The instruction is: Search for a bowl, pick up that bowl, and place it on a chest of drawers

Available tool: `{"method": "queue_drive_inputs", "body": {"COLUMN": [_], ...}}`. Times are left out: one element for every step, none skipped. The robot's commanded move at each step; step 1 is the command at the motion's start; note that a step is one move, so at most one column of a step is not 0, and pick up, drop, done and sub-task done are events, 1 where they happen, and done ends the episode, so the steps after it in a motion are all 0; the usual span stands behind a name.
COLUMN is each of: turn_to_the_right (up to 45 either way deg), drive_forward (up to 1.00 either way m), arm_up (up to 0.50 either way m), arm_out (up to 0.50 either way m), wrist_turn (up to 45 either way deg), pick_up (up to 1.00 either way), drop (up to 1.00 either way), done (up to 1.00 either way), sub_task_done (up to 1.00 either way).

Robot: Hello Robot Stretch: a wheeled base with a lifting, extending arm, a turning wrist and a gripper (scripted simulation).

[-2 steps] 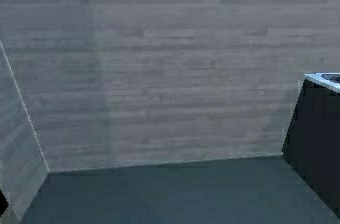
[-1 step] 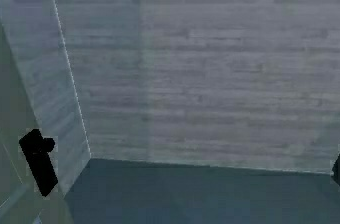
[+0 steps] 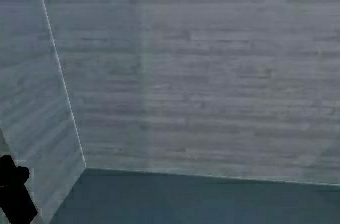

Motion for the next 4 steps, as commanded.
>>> {"method": "queue_drive_inputs", "body": {"turn_to_the_right": [45.0,45.0,0.0,27.0], "drive_forward": [0.0,0.0,0.5,0.0], "arm_up": [0.0,0.0,0.0,0.0], "arm_out": [0.0,0.0,0.0,0.0], "wrist_turn": [0.0,0.0,0.0,0.0], "pick_up": [0.0,0.0,0.0,0.0], "drop": [0.0,0.0,0.0,0.0], "done": [0.0,0.0,0.0,0.0], "sub_task_done": [0.0,0.0,0.0,0.0]}}
